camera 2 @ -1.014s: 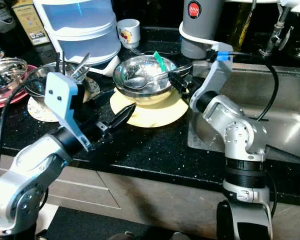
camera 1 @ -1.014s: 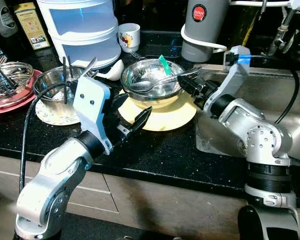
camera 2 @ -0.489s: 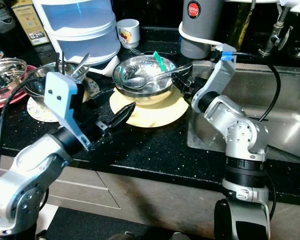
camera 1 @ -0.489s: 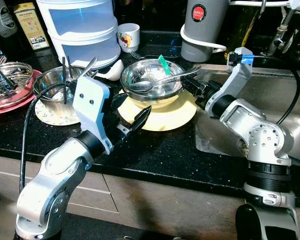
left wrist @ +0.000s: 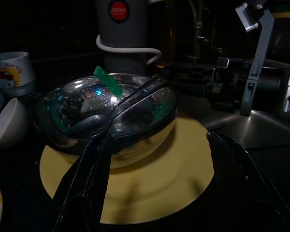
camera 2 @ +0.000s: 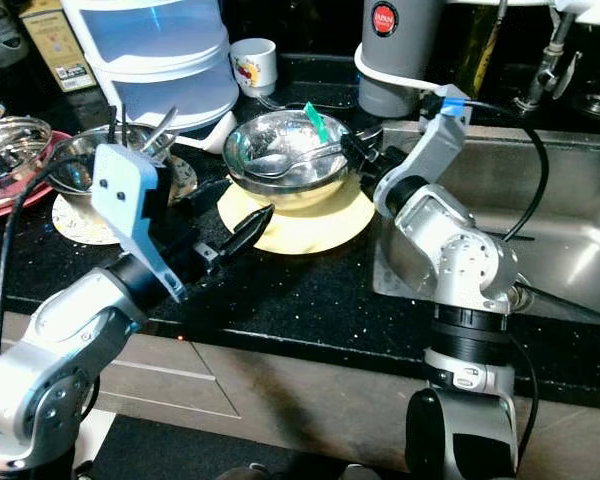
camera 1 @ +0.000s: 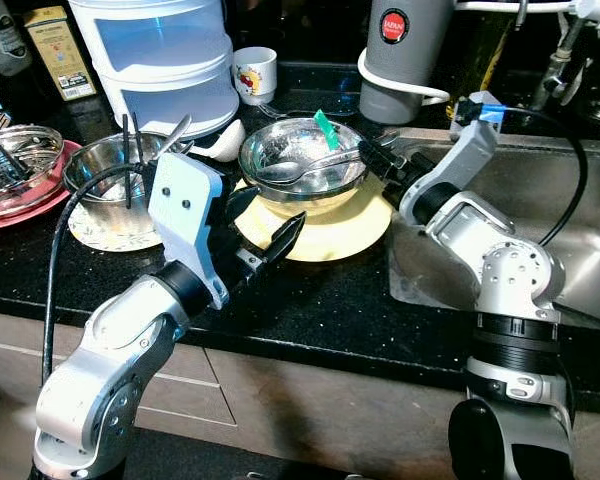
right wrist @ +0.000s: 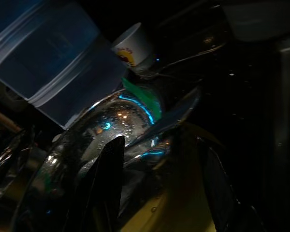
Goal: Kitchen organization
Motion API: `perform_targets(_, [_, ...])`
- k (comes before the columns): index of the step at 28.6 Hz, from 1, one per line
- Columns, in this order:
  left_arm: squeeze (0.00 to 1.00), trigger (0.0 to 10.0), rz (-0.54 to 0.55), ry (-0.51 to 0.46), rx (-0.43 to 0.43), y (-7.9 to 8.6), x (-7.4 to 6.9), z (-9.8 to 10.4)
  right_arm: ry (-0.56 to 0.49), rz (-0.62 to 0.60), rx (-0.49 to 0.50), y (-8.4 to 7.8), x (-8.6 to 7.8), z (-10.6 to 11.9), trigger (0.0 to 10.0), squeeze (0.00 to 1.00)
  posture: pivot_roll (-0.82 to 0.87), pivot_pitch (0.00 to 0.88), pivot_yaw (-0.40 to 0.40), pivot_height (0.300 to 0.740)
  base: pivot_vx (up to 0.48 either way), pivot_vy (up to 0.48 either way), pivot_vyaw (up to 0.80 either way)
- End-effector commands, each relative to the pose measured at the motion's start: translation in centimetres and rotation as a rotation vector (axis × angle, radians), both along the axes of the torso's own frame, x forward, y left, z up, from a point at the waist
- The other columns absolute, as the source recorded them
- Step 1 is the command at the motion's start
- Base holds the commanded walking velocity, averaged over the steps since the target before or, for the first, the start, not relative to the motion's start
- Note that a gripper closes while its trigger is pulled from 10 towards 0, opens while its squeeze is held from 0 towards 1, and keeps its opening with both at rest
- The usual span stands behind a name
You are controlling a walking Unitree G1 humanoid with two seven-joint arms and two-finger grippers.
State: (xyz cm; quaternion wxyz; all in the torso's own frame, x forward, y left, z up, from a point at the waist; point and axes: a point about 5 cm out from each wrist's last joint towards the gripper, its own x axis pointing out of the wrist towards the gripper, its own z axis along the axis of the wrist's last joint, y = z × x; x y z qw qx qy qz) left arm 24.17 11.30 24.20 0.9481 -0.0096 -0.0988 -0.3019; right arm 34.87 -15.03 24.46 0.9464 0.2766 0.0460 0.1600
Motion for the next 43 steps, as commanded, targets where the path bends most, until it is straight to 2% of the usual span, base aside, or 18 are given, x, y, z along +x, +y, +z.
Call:
perform_targets(1, [0.00,10.0,-0.008,-0.002,-0.010,-0.2,0.1,0.1,0.006,-0.025,-0.002,0.0,0.3,0.1,10.0,0.00,0.00,0.055,-0.012,0.740,0.000,0.000,0.00])
perform_targets(3, [0.00,10.0,-0.007,-0.004,-0.012,-0.2,0.1,0.1,0.006,-0.034,0.001,0.0,0.3,0.1,10.0,0.00,0.00,0.055,-0.012,0.740,0.000,0.000,0.00])
perform_targets(4, [0.00,10.0,-0.007,-0.005,-0.015,-0.2,0.1,0.2,0.002,-0.044,0.008,-0.1,0.4,0.1,3.6,0.00,0.00,0.056,-0.012,0.740,0.000,0.000,0.00])
perform_targets(5, [0.00,10.0,-0.007,-0.006,-0.015,-0.2,0.1,0.2,0.001,-0.051,0.010,-0.1,0.4,0.2,2.0,0.00,0.00,0.057,-0.010,0.740,0.000,0.000,0.00])
perform_targets(6, [0.00,10.0,-0.007,-0.006,-0.015,-0.2,0.1,0.2,0.001,-0.051,0.010,-0.1,0.4,0.2,2.0,0.00,0.00,0.057,-0.010,0.740,0.000,0.000,0.00])
perform_targets(7, [0.00,10.0,-0.006,-0.006,-0.013,-0.2,0.1,0.2,-0.001,-0.058,0.014,-0.1,0.5,0.2,0.0,0.00,0.00,0.056,-0.011,0.740,0.000,0.000,0.00])
perform_targets(19, [0.00,10.0,-0.007,-0.005,-0.006,-0.2,0.1,0.1,-0.019,-0.063,0.038,-0.2,0.5,0.5,0.0,0.00,0.00,0.057,-0.009,0.740,0.000,0.000,0.00])
perform_targets(22, [0.00,10.0,-0.005,-0.006,-0.004,-0.2,0.2,0.1,-0.043,-0.052,0.057,-0.1,0.5,0.8,0.0,0.00,0.01,0.051,-0.011,0.740,0.000,0.000,0.00])
perform_targets(24, [0.00,10.0,-0.006,-0.006,-0.003,-0.2,0.2,0.1,-0.115,-0.002,0.100,0.5,0.2,2.0,0.0,0.00,0.00,0.048,-0.011,0.740,0.000,0.000,0.00])
perform_targets(29, [0.00,10.0,-0.007,-0.008,-0.004,-0.2,0.2,0.1,-0.159,0.027,0.096,0.7,0.0,2.7,0.0,0.00,0.01,0.047,-0.012,0.740,0.000,0.000,0.00])
perform_targets(32, [0.00,10.0,-0.008,-0.010,-0.004,-0.3,0.2,0.2,-0.224,0.039,-0.035,0.6,-0.2,3.6,0.0,0.00,0.01,0.044,-0.012,0.740,0.000,0.000,0.00])
perform_targets(43, [0.00,10.0,-0.012,-0.014,-0.005,-0.4,0.2,0.2,-0.348,0.050,-0.174,-0.2,-0.8,6.0,0.0,0.00,0.00,0.041,-0.007,0.740,0.000,0.000,0.00])
